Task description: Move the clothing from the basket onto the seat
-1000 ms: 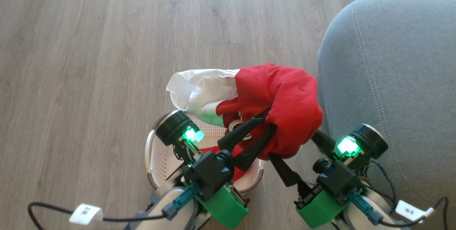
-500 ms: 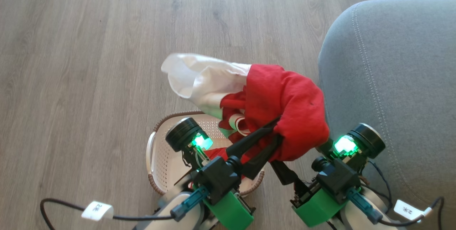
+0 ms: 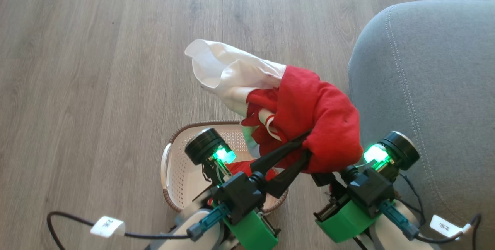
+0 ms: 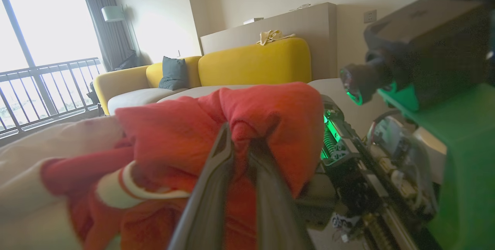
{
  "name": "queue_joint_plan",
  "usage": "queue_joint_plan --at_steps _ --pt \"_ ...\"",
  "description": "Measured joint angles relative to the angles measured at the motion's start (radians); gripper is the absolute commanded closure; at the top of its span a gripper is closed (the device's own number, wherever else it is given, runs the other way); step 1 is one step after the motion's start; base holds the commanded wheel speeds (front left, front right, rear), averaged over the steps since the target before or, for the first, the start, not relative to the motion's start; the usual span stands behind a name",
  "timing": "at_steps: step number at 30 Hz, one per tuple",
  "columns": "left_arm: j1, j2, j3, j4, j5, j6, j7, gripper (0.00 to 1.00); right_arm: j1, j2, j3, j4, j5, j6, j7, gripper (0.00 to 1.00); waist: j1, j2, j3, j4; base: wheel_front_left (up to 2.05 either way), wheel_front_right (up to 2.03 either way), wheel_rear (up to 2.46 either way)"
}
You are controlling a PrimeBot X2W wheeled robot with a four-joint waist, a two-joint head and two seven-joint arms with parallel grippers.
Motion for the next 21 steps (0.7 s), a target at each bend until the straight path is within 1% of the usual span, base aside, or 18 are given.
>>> queue_joint_plan --at_steps 4,5,6,7,8,9,17,21 --pt "-0.007 -0.001 0.003 -0.003 0.0 0.0 0.0 1.0 0.0 0.004 -0.011 -0.007 0.0 0.0 0.0 1.0 0.0 0.0 0.0 0.003 0.0 0.0 0.0" --pt "-0.007 -0.002 0.004 -0.003 0.0 0.0 0.0 0.95 0.0 0.006 -0.014 -0.008 0.0 0.0 0.0 1.0 0.0 0.0 0.0 0.004 0.0 0.0 0.0" --pt "-0.007 -0.003 0.007 -0.004 0.001 0.0 0.0 0.74 0.001 0.008 -0.019 -0.011 -0.001 0.0 0.0 1.0 0.0 0.0 -0.001 0.005 0.0 0.0 0.0" --pt "-0.006 -0.005 0.012 -0.007 0.002 0.0 0.0 0.67 0.002 0.009 -0.025 -0.014 -0.001 0.0 0.0 1.0 0.0 0.0 -0.002 0.005 0.0 0.0 0.0" --pt "-0.006 -0.007 0.015 -0.008 0.005 0.0 0.0 0.44 0.002 0.013 -0.034 -0.018 -0.001 0.0 0.0 1.0 0.0 0.0 -0.003 0.006 0.0 0.0 0.0" --pt "-0.005 -0.007 0.021 -0.009 0.005 -0.001 0.0 0.01 0.002 0.017 -0.046 -0.023 -0.002 0.0 0.0 1.0 0.0 0.0 -0.004 0.006 0.0 0.0 0.0" --pt "-0.001 -0.007 0.049 -0.009 0.05 -0.001 0.0 0.0 0.002 0.032 -0.121 -0.036 -0.033 0.0 0.0 1.0 0.0 0.0 -0.007 0.005 0.0 0.0 0.0" --pt "0.019 -0.009 0.087 0.003 0.068 0.008 0.0 0.0 0.001 0.033 -0.161 -0.041 -0.046 0.0 0.0 1.0 0.0 0.0 -0.005 0.002 0.0 0.0 0.0"
